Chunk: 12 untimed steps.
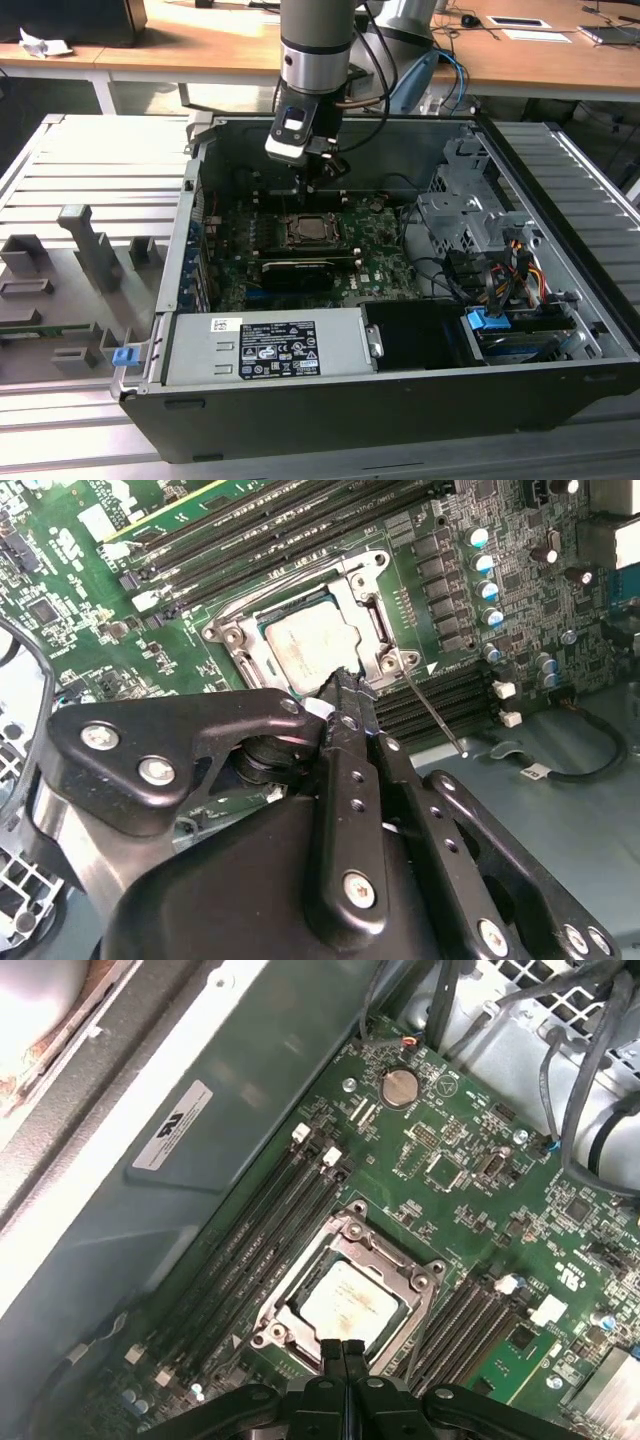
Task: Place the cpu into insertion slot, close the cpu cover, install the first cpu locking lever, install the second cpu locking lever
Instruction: 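Install the first cpu locking lever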
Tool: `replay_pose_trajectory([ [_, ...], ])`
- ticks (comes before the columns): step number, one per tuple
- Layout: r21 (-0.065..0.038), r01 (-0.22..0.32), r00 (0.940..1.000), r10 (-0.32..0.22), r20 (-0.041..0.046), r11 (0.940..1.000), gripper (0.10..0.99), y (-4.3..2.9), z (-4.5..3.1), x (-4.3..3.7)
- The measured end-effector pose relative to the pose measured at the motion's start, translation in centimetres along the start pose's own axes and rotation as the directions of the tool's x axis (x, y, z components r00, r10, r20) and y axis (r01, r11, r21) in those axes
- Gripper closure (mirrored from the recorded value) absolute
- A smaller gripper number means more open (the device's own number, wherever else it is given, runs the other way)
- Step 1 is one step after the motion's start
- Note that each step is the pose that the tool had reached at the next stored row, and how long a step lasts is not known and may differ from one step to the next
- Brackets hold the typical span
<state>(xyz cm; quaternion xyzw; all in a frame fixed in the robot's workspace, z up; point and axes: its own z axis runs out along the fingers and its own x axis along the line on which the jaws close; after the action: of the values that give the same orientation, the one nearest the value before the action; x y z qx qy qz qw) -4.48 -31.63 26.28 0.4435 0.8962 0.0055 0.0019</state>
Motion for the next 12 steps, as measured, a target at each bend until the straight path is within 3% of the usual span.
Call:
replay_pose_trajectory([
  [12,0.0,0.077,0.997,-0.077,-0.0009,0.997,0.98,0.0,0.0,0.0],
])
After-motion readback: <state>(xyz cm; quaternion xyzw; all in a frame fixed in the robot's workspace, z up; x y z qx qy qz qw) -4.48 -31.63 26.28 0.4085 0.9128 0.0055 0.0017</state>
